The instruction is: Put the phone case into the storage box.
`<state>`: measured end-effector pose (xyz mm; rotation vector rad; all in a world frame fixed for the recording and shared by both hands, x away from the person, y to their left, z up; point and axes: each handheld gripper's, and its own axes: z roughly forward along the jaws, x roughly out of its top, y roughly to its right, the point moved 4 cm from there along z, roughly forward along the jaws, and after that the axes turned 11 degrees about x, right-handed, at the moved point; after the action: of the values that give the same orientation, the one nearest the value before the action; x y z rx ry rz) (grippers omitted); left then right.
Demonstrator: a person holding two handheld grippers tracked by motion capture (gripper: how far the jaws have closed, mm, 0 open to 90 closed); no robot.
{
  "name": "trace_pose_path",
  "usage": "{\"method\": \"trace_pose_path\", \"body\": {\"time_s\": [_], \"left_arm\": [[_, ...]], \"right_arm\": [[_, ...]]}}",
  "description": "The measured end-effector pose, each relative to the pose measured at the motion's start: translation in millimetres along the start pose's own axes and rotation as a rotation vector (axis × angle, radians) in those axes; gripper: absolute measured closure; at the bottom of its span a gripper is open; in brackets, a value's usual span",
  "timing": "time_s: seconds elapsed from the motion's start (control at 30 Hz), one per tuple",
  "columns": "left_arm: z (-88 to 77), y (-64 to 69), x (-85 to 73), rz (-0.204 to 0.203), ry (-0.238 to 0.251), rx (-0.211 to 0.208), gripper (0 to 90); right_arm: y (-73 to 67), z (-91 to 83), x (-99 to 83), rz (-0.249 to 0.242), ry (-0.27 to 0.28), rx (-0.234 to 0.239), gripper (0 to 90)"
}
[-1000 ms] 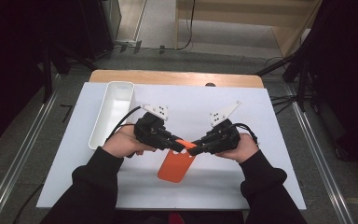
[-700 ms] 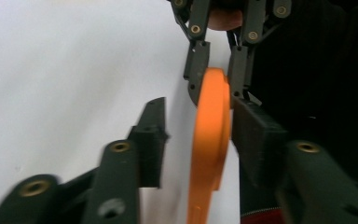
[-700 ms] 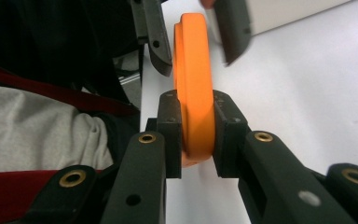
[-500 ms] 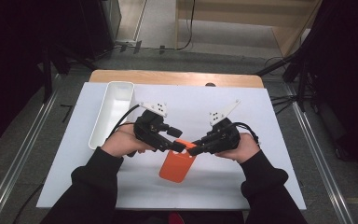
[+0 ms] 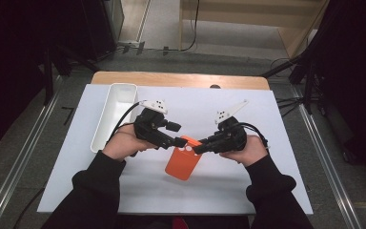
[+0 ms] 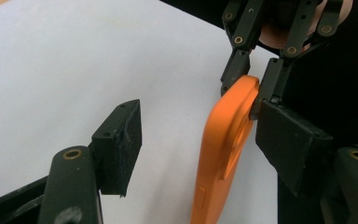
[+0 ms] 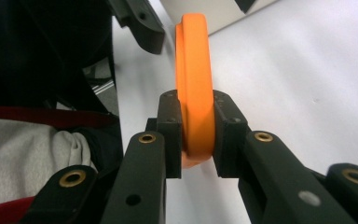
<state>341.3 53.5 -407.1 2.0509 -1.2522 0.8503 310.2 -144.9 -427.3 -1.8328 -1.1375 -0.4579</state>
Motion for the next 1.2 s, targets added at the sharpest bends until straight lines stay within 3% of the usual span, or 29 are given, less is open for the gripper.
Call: {"method": "trace_pose_path", "body": {"time_s": [0.23,0.77,1.0,1.07,1.2], "left_arm": [[-2.7,-3.8,2.8,-0.023,0.045,0.034,28.4],[-6.3,-15.6,2.4,-0.086,0.120,0.155,28.3],[-0.9,-15.9,-1.0,-0.085,0.102,0.186,28.2],[0.9,-15.4,-2.9,-0.069,0.091,0.204,28.2],[4.8,-14.1,-5.6,-0.065,0.080,0.211,28.2]], "right_arm": [[3.6,-2.4,0.6,0.059,0.012,-0.034,74.5],[16.3,-17.2,-1.5,0.195,0.082,-0.120,74.6],[21.3,-23.5,-2.5,0.248,0.118,-0.146,74.5],[21.8,-24.9,-2.8,0.259,0.121,-0.148,74.6],[24.2,-27.2,-3.4,0.260,0.134,-0.166,74.6]]}}
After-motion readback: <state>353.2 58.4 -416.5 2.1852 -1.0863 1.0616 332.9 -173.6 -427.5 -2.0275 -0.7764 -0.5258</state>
